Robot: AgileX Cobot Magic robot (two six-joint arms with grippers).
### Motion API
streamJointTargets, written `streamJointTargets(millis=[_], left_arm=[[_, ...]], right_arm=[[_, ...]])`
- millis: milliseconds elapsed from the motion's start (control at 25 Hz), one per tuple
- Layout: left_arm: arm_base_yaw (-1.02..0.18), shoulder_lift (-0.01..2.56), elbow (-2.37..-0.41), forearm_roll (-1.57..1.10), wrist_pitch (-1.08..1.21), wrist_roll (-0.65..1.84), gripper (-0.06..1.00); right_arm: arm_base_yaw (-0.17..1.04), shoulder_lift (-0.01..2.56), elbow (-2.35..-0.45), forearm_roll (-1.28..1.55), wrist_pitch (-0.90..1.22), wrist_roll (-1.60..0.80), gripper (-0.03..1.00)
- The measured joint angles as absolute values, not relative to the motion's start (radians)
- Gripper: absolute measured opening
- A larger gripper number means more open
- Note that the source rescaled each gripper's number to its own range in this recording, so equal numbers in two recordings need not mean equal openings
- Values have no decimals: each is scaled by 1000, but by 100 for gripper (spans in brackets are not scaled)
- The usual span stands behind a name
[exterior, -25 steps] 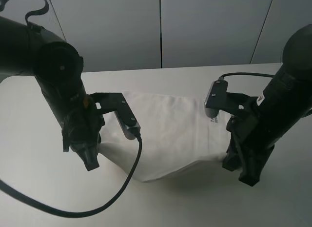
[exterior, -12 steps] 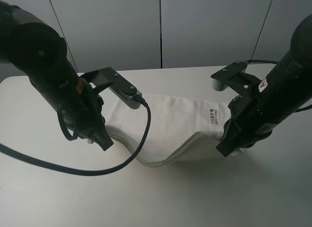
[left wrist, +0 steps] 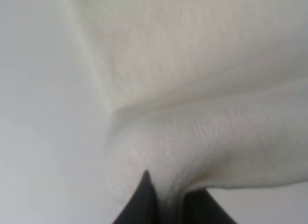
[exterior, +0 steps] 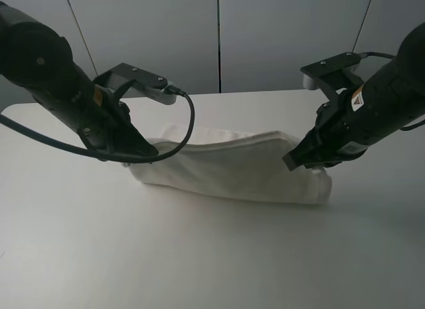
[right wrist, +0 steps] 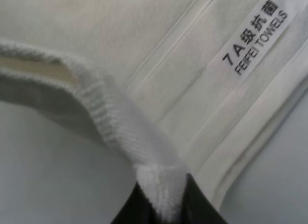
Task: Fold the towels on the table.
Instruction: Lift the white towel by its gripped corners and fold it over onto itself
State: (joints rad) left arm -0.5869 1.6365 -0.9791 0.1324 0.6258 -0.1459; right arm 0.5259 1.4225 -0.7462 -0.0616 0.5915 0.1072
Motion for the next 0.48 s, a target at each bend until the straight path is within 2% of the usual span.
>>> streamJointTargets(millis=[480], left_arm=[[-581, 1647, -979, 182, 442, -150, 6]], right_arm=[[526, 1423, -748, -410, 528, 439, 0]])
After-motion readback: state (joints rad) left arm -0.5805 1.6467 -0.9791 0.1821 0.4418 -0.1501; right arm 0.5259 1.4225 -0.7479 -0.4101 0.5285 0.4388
